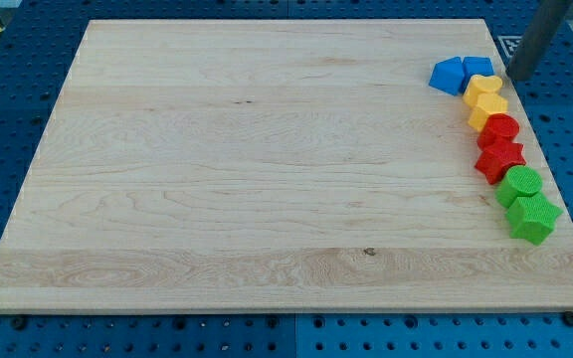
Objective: Slide the yellow heart towards center
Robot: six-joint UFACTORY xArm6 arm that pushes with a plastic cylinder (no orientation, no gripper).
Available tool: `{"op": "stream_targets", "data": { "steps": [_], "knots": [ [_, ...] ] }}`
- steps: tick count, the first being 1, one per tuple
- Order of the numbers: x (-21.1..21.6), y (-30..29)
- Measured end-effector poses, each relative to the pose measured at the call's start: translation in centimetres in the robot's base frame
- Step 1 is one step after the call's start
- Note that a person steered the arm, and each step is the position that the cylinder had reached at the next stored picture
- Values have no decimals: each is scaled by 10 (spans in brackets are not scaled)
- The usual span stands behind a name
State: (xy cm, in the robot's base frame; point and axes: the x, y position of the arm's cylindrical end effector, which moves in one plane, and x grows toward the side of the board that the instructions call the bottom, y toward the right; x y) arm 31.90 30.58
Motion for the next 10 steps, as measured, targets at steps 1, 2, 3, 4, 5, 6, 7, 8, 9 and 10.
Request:
{"op": "stream_targets", "data": {
  "steps": [1,2,3,4,5,6,7,8,9,10],
  "knots": [
    [12,-1],
    [18,-7],
    [18,-14],
    [22,-19],
    [27,-25],
    [27,-41],
    [28,-54],
    [30,-68],
    [30,-94],
    [30,-113]
  ]
}}
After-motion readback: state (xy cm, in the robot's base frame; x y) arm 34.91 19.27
